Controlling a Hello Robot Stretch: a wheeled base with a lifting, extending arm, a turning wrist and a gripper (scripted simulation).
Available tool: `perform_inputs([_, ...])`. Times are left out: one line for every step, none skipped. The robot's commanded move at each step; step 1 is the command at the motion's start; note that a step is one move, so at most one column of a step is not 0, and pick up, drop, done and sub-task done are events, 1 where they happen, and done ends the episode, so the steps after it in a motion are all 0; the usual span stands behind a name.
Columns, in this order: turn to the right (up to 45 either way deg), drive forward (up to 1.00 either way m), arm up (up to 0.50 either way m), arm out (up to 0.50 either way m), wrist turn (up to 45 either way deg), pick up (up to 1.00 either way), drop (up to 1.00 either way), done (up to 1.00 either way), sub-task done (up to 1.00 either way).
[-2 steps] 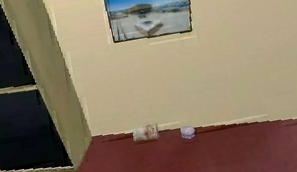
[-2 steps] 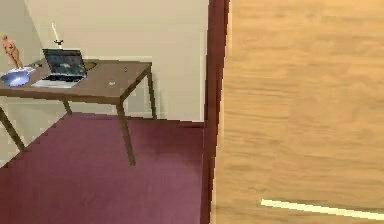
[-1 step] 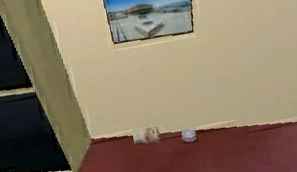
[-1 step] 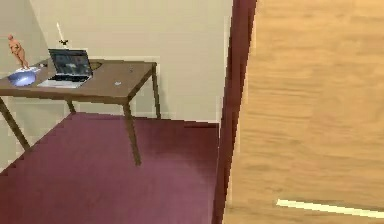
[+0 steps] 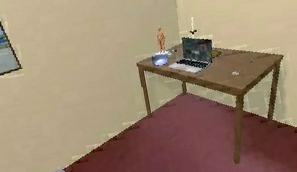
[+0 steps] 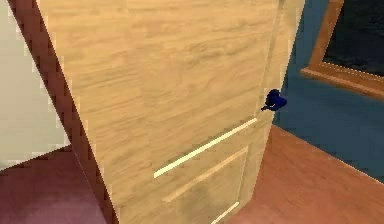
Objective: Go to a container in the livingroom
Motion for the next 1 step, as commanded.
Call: perform_inputs([15.0,0.0,0.0,0.0,0.0,0.0,0.0,0.0,0.0])
